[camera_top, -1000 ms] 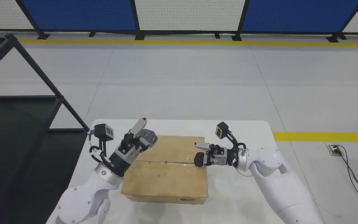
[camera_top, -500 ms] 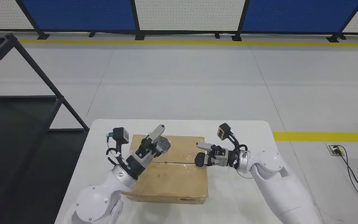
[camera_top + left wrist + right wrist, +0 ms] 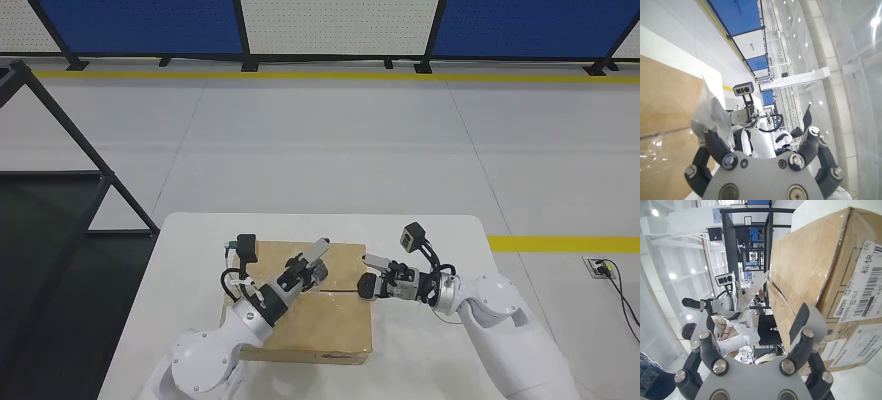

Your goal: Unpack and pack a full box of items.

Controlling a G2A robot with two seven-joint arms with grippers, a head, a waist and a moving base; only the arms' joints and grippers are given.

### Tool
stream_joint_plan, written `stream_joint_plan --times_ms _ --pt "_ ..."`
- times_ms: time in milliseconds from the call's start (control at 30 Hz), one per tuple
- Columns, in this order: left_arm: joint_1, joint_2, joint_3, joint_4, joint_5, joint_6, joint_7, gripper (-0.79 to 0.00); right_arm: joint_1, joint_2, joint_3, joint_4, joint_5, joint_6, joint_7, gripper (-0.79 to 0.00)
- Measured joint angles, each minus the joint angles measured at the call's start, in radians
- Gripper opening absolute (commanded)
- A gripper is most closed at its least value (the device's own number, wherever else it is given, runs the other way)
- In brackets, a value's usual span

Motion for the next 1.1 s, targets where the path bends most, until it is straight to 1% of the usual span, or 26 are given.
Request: stream_joint_plan --times_ms 300,767,1100 --pt "-0.027 -0.017 0.051 0.04 0.036 0.009 0.002 0.0 -0.014 0.005 0.006 -0.009 0.007 -0.001 -0.004 0.0" --pt "-0.055 -0.038 0.088 0.069 0.074 0.025 -0.01 0.0 -0.044 0.018 0.042 -0.024 0.014 -0.016 -0.019 0.0" --pt "-0.078 -0.056 0.122 0.102 0.093 0.033 -0.014 0.0 -0.09 0.034 0.09 -0.075 0.011 -0.016 -0.041 0.0"
